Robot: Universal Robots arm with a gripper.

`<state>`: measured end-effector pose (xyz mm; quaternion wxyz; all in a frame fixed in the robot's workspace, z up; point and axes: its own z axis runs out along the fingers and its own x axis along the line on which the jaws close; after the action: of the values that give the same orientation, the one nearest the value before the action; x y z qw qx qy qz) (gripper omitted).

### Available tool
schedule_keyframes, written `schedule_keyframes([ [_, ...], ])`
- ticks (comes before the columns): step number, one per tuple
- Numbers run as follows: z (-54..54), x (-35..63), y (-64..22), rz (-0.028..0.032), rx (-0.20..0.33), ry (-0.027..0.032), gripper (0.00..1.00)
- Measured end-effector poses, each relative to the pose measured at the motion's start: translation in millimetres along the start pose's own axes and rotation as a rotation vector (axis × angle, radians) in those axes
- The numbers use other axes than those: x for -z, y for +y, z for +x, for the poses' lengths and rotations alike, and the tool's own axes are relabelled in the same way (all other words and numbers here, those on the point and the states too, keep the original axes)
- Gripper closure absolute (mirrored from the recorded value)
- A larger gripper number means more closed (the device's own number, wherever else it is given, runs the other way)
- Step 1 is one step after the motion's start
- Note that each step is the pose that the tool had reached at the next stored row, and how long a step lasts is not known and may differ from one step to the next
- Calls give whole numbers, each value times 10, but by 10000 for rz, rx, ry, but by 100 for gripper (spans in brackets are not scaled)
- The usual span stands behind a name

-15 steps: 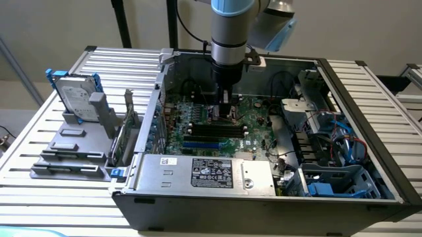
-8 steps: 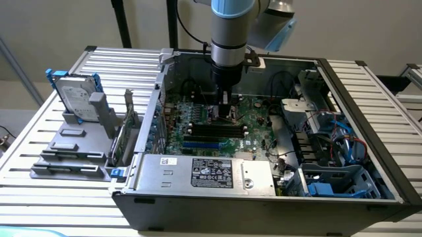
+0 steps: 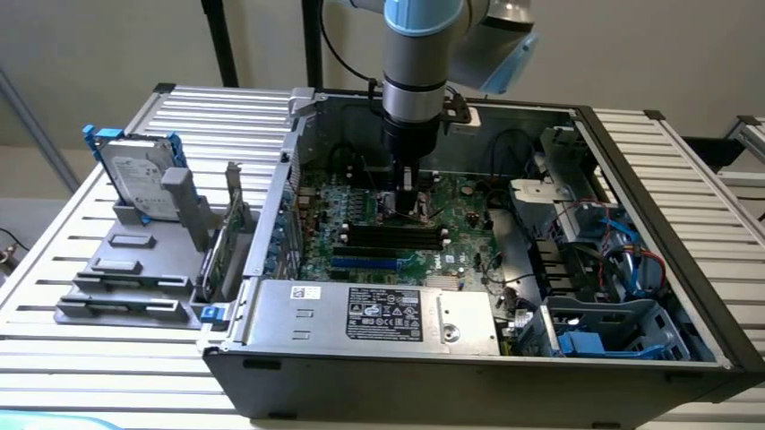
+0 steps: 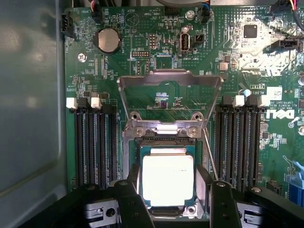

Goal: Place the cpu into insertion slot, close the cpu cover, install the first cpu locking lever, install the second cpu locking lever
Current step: 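Place the cpu into insertion slot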

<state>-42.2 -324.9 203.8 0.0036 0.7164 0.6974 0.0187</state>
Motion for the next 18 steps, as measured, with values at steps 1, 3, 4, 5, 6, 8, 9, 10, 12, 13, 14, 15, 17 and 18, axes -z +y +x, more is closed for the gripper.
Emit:
schedule_keyframes([
  [1, 2, -3, 2, 0, -2, 0, 45],
  [3, 4, -9, 10, 1, 1, -1, 45],
  [4, 6, -13, 13, 0, 0, -2, 45],
  [5, 7, -17, 14, 0, -2, -5, 45],
  [6, 7, -20, 15, -1, -1, -7, 45],
  [8, 9, -27, 15, -1, 0, -17, 45],
  [9, 10, -31, 15, -1, 1, -24, 45],
  [10, 11, -34, 15, -1, 1, -30, 45],
  [12, 12, -38, 15, 1, 0, -41, 45],
  [13, 13, -40, 15, 0, 1, -44, 45],
  [14, 15, -42, 15, 0, 1, -47, 45],
  [15, 16, -44, 14, 0, 1, -49, 45],
  [17, 18, -46, 14, 0, 1, -53, 45],
  [18, 19, -48, 14, 0, 1, -55, 45],
])
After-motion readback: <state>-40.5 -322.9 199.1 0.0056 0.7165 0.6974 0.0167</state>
